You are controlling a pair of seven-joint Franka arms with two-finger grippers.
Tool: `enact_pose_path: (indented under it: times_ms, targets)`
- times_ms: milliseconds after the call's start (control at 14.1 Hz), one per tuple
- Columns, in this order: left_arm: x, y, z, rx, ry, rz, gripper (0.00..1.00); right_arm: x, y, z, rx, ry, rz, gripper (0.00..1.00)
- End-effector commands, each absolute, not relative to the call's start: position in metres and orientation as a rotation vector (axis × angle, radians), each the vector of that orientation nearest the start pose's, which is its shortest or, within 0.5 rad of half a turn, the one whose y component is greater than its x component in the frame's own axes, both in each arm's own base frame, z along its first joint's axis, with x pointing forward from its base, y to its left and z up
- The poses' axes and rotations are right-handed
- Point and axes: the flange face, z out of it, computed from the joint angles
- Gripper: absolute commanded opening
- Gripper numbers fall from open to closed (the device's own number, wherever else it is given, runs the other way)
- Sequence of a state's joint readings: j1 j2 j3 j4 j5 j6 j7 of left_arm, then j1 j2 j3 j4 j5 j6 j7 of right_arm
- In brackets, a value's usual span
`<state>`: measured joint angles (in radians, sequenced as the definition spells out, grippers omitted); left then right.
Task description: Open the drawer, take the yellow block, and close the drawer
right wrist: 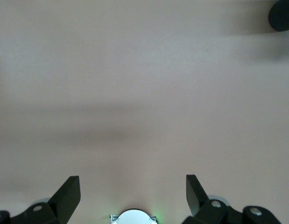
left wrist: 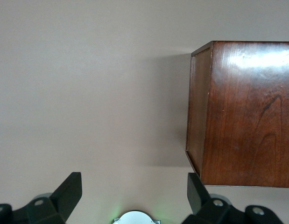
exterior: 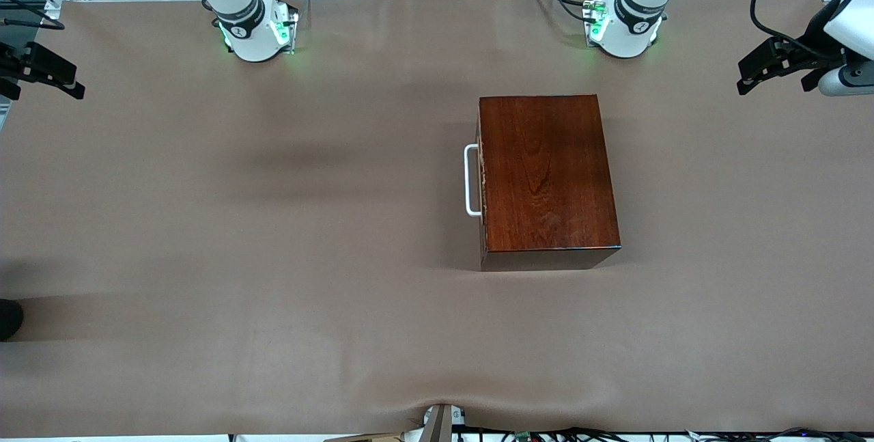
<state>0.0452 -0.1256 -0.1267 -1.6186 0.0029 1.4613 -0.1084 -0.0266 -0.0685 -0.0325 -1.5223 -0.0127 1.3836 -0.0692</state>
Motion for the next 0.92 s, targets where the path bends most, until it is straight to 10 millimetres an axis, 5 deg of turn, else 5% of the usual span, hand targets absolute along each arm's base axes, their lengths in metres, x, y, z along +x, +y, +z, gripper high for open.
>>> enact_pose_path:
  times_ms: [0,426,853]
  targets:
    - [0.505,-0.043,0.664,-3.124,-0.023,0.033,1.0,0.512,-0.033,0.673,-3.117,-0.012,0.101,1.0]
    - [0.511,-0.045,0.663,-3.128,-0.027,0.036,1.0,0.519,-0.03,0.665,-3.098,-0.015,0.112,1.0]
    - [0.536,-0.084,0.649,-3.133,0.029,0.061,1.0,0.523,-0.033,0.658,-3.099,-0.017,0.136,1.0]
